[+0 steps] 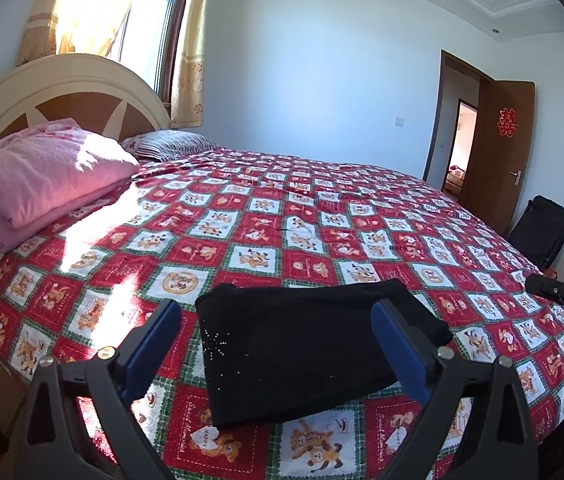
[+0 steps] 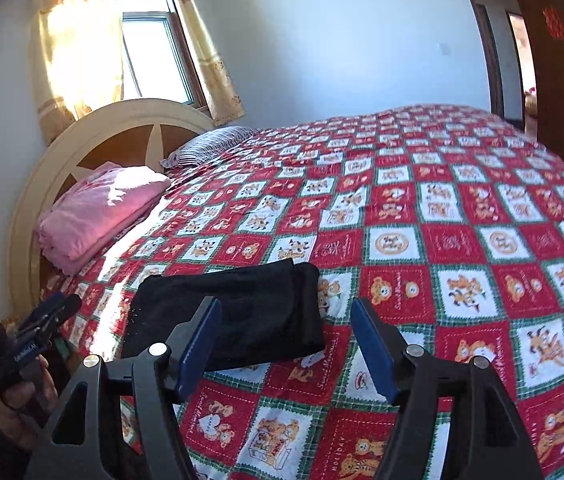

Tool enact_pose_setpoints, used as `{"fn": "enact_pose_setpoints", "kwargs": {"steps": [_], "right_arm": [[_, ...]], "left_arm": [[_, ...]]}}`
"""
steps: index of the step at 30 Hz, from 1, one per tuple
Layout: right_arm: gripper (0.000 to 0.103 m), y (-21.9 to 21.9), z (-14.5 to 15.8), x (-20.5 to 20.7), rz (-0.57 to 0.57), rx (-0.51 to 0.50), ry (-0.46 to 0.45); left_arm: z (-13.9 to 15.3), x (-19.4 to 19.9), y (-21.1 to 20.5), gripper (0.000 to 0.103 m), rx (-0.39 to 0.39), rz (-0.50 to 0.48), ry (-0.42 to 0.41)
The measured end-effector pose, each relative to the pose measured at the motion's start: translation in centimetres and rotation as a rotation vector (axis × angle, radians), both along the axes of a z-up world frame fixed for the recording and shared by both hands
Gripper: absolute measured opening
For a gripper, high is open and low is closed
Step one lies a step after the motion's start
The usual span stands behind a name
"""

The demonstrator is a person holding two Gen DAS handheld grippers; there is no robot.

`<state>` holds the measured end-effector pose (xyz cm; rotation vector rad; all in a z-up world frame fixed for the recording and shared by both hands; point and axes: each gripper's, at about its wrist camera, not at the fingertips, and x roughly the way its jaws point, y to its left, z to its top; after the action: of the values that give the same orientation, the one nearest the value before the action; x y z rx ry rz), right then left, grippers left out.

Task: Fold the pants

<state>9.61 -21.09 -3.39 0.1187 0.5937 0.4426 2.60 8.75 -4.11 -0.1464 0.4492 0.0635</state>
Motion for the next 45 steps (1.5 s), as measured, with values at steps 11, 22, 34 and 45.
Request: {"fn": "enact_pose_setpoints", "kwargs": {"steps": [11,22,34,45], "right_arm": [[0.07,0.74,0.2,-0.65,-0.005,-0.049,-0.029],[0.07,0.93,0.47,-0.99,-0.011,-0.053,-0.047],[0.071,0.99,0.41,-1.13,-0.014,-0.058,-0.052],[0.071,1.15,0.23,-1.16,-0.01,-0.068,-0.058]], "left_arm": [[0.23,-0.18,-0.67,0.103,0.043,0.015,0.004],[0.52,-0.36,-0.85,0.103,0.066,0.024,-0.002],[0.48,-0.3,-0.77,0.103,0.069,0.026,-0.002],[0.59,-0.32,-0.81,0.103,0.077,0.034,-0.005]]}}
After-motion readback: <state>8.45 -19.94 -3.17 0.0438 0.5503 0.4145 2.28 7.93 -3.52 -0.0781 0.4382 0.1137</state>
